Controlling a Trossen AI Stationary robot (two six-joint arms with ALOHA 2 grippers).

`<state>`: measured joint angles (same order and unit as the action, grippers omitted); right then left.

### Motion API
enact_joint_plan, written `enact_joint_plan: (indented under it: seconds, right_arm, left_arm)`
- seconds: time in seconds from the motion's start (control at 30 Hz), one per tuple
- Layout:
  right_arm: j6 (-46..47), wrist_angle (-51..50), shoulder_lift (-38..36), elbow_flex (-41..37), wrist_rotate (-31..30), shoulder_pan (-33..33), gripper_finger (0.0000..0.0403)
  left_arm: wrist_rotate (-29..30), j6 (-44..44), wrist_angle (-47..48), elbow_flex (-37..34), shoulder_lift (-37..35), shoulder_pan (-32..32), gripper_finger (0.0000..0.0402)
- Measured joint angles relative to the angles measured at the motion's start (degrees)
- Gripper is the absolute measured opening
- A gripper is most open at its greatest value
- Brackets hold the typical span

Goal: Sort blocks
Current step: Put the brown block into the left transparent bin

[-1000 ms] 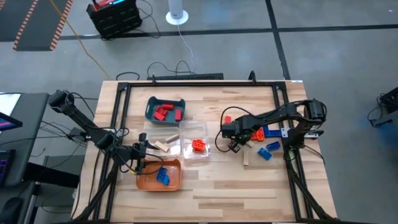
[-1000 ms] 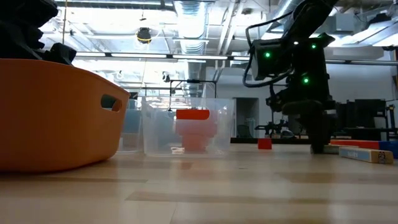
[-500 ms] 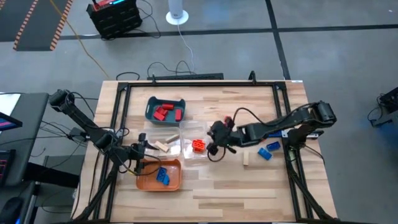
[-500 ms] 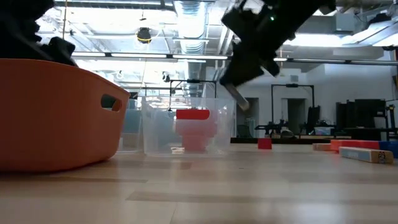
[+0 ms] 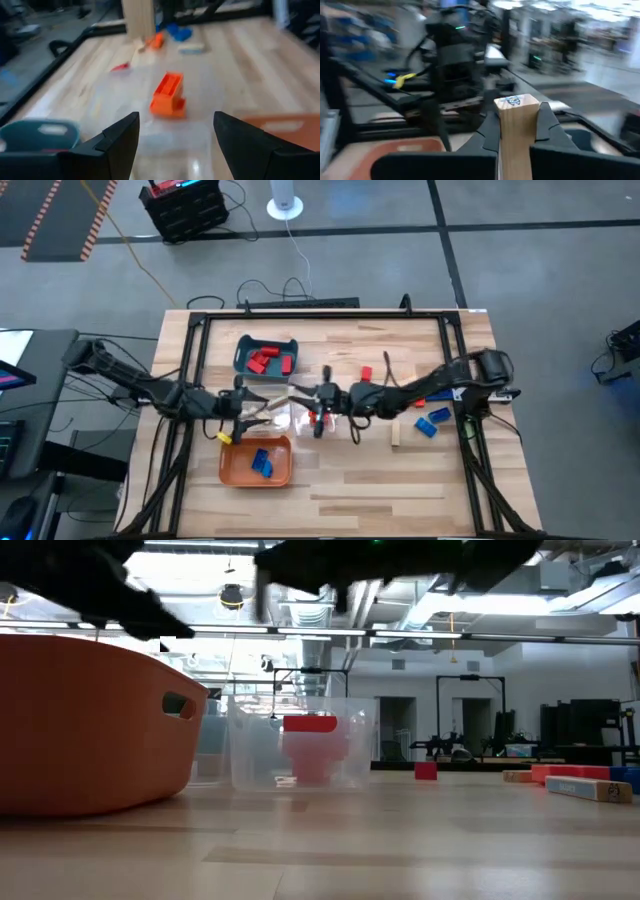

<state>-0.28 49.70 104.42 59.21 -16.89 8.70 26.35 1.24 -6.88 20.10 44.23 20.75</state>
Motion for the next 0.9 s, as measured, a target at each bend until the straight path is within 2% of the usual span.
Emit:
enact_joint_plan:
  seconds: [0.07,0.17,0.37,0.57,0.63,0.77,0.9]
  right_arm:
    - [-0.07,3.49,3.63,1.98,4.78,-1.10,0.0023]
    - [-1.68,4.63,7.29,6.58,8.67,-1.41,0.0023]
    - [-3.83,2.58,13.74,14.04,11.04,-1.40,0.0023]
    - [-4.43,0.38,16.13,18.98,14.10,-3.09,0.0023]
    - [-4.35,-0.41,16.16,19.92,15.14,-3.54,0.0023]
    - [-4.37,-0.42,15.96,20.75,15.35,-3.66,0.0023]
    - [-3.86,-2.83,16.00,20.75,15.29,-3.94,0.0036]
  left_arm:
    - [-4.99,0.48,-0.59,0.05,0.07,-3.20,0.0250]
    - [-7.44,1.85,-0.40,0.04,0.07,-6.68,0.0250]
    - [-9.80,1.58,-0.78,0.04,0.07,-9.62,0.0250]
    - [-14.18,-1.24,-3.79,0.04,0.07,-9.94,0.0250]
    - [-14.06,-1.30,-3.68,0.04,0.06,-9.99,0.0246]
    - [-12.59,-3.15,-5.11,0.04,-0.02,-9.99,0.0212]
    - [-10.55,-4.49,-6.05,0.04,-0.02,-9.98,0.0138]
